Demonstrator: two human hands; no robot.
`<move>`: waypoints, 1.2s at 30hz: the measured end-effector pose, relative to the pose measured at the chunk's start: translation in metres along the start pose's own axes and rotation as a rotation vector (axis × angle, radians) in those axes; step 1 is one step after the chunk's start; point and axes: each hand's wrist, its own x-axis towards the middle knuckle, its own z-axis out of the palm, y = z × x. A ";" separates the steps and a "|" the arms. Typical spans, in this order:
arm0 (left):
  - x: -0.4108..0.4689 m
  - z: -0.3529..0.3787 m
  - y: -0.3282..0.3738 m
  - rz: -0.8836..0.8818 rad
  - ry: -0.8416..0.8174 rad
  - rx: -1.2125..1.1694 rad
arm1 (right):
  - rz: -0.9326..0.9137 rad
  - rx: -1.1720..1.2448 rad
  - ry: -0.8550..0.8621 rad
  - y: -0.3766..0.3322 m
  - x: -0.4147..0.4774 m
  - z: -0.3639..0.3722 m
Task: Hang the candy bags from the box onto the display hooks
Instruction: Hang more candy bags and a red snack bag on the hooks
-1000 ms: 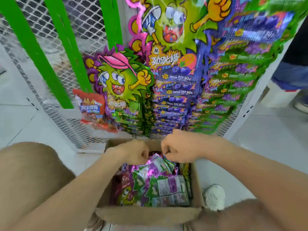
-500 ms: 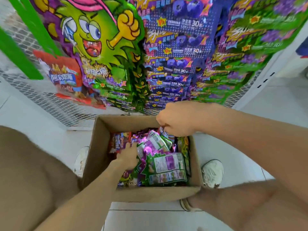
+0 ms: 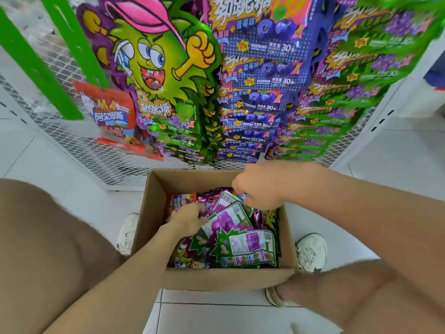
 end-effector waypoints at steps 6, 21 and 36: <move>-0.044 -0.075 0.023 0.131 0.003 0.023 | -0.031 0.050 0.066 -0.012 -0.012 -0.019; -0.184 -0.219 0.067 -0.125 0.103 -0.936 | -0.166 0.561 0.458 -0.015 -0.044 -0.055; -0.183 -0.247 0.071 0.446 0.394 -0.671 | -0.073 1.072 0.893 -0.006 -0.026 -0.084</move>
